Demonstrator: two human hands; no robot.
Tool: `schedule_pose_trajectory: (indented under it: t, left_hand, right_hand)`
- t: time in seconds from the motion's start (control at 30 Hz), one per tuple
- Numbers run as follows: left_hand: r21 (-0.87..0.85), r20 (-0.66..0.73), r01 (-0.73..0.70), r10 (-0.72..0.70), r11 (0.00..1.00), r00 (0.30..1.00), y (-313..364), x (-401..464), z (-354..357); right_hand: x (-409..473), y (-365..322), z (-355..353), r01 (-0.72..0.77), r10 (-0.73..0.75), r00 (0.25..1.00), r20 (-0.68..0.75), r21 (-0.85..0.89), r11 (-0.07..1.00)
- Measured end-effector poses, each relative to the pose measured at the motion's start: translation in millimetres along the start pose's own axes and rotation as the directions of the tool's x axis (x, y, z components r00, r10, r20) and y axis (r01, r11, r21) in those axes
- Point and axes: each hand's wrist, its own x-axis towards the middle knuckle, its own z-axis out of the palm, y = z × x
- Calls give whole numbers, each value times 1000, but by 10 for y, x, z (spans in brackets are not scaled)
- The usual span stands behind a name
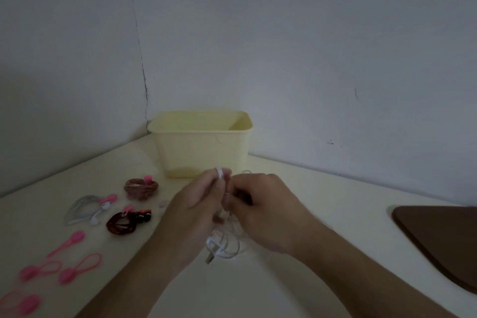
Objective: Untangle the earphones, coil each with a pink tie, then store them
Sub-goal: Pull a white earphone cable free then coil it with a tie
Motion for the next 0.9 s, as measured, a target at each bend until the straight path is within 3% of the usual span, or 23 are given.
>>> schedule_pose_trajectory:
  t: [0.2,0.37,0.43,0.5,0.57,0.77,0.83,0.9]
  left_hand:
    - [-90,100,52,-42,995,994,-10,3,16]
    - [111,-7,-127,129,986,992,-61,24,14]
    - [168,7,-169,170,971,985,-91,32,-2]
    - [31,115,-143,138,989,984,-77,24,-1]
    - [-135,204,-82,109,987,973,-35,11,-9]
    - [-363,152,-22,83,932,985,-14,35,-68]
    - [-497,163,50,37,866,986,-3,34,-80]
    - [-626,275,168,15,762,961,-9,27,-105]
  right_hand:
    - [78,127,-161,-58,89,980,-180,169,984]
    - [94,159,-183,-60,104,969,-225,196,979]
    - [106,148,-203,-62,143,968,-204,360,931]
    - [92,122,-202,-54,160,977,-141,561,826]
    - [72,121,-188,-60,164,980,-113,616,785]
    - [94,182,-148,-116,205,965,-162,437,892]
    - [86,178,-145,-90,176,968,-178,408,909]
    - [81,173,-125,-58,148,972,-184,420,905]
